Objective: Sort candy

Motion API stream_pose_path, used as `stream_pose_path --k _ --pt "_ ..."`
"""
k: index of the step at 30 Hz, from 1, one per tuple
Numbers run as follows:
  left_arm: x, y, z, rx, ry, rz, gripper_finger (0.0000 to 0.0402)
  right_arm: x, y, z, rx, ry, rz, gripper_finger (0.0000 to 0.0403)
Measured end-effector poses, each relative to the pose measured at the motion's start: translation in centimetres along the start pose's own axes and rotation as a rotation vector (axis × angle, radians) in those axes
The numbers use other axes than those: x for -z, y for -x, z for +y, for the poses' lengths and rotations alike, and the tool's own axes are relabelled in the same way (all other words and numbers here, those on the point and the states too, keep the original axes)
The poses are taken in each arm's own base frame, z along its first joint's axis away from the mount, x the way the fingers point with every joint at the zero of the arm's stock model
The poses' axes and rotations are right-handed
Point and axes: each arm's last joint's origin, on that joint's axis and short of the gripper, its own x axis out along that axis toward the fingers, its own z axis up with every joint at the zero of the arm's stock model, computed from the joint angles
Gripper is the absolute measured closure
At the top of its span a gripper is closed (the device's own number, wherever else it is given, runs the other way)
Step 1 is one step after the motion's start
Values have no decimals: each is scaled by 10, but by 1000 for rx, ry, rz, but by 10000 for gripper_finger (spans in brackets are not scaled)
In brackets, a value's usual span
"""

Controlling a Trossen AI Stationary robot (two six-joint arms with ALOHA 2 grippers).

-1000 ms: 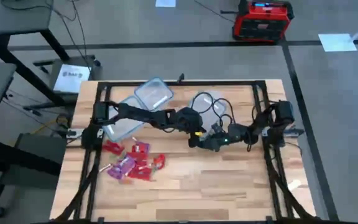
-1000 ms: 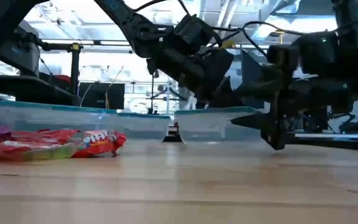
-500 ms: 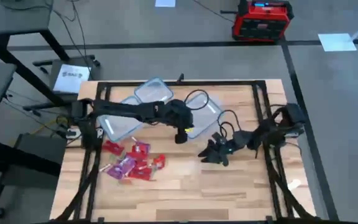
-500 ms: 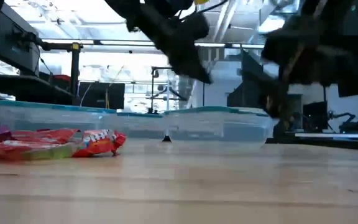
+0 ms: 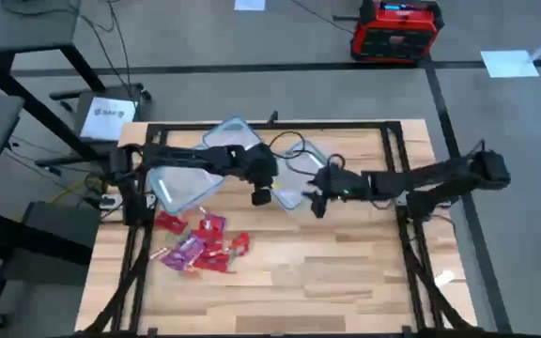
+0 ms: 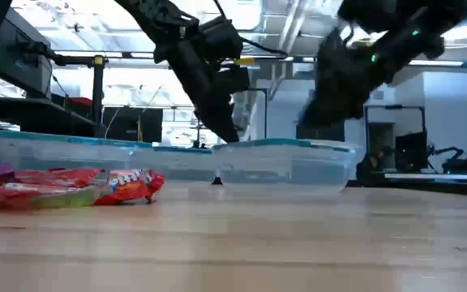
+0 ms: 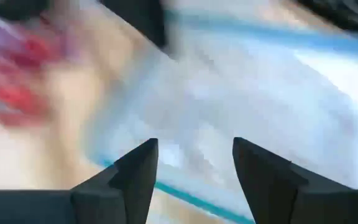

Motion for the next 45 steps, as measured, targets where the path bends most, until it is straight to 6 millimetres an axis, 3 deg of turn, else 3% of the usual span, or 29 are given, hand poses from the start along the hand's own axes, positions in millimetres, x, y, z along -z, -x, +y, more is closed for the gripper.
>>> stream_pose_path --k 6,10,14,18,20,23,27,31,39,45 --pt "-8 -2 -39 127 83 -67 402 -4 -17 -27 85 31 41 213" --pt "-14 0 -61 181 44 -122 402 -20 -12 -36 118 105 1 214" --pt "-34 13 -70 199 5 -182 402 -59 25 -35 111 121 -98 214" --pt "-48 27 -76 196 -60 -220 402 -66 70 -21 -29 32 -98 214" --pt "-50 29 -77 192 -94 -229 402 -55 85 -8 -150 -62 -95 214" --pt "-49 24 -76 181 -144 -226 402 -14 91 18 -281 -204 -37 214" --pt "-40 3 -67 156 -205 -183 402 52 80 52 -458 -439 -14 214" --pt "-41 -19 -54 135 -218 -222 402 91 64 62 -548 -605 -142 210" --pt "-37 -53 -32 138 -126 -244 402 117 40 65 -460 -628 -115 165" --pt "-33 -65 -32 178 -98 -231 402 130 24 60 -282 -598 -173 153"
